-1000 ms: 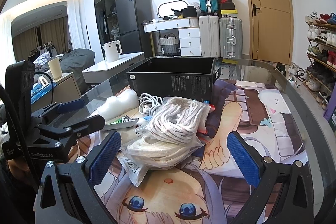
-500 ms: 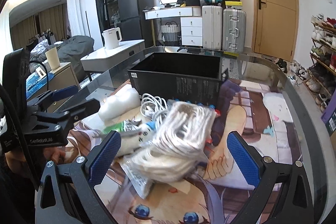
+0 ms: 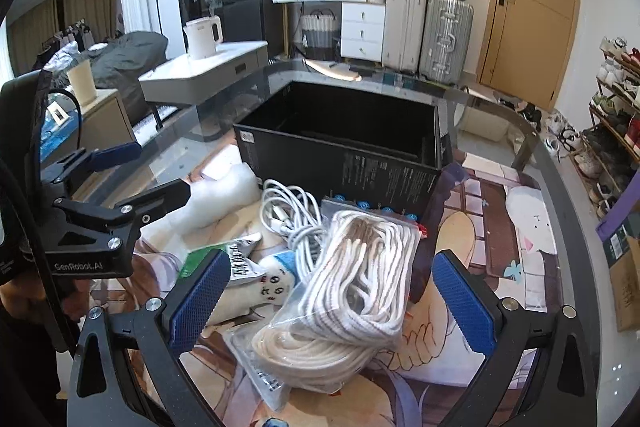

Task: Organize soft objects
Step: 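Reach the left tool to the white foam block while the right tool reaches the rope bag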

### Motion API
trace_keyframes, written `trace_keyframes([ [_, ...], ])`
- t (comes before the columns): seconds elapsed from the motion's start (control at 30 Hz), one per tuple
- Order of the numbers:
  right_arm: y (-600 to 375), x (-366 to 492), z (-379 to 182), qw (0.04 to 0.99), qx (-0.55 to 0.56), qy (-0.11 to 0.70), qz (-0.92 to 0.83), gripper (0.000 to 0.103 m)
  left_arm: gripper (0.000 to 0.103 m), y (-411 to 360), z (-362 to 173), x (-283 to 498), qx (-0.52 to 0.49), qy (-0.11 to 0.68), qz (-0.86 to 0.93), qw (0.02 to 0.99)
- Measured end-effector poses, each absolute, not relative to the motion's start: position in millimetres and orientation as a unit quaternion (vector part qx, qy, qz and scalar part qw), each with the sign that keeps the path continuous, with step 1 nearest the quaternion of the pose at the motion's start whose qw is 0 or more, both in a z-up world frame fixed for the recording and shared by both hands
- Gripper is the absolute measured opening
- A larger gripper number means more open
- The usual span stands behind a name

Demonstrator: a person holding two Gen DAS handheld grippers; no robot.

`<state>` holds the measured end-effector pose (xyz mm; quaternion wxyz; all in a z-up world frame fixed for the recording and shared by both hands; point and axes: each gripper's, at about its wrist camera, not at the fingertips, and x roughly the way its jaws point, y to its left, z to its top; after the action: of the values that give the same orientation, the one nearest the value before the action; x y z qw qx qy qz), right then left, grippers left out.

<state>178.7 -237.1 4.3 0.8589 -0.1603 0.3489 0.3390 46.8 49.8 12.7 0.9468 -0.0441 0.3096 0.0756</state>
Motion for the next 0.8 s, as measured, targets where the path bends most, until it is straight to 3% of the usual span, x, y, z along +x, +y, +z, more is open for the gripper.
trace_keyframes([
  [0.8, -231.7, 226.6, -14.3, 0.843, -0.141, 0.42, 0.306, 0.101, 0.103, 51.5, -11.9, 81.3, -0.058, 0.393, 0.028, 0.917],
])
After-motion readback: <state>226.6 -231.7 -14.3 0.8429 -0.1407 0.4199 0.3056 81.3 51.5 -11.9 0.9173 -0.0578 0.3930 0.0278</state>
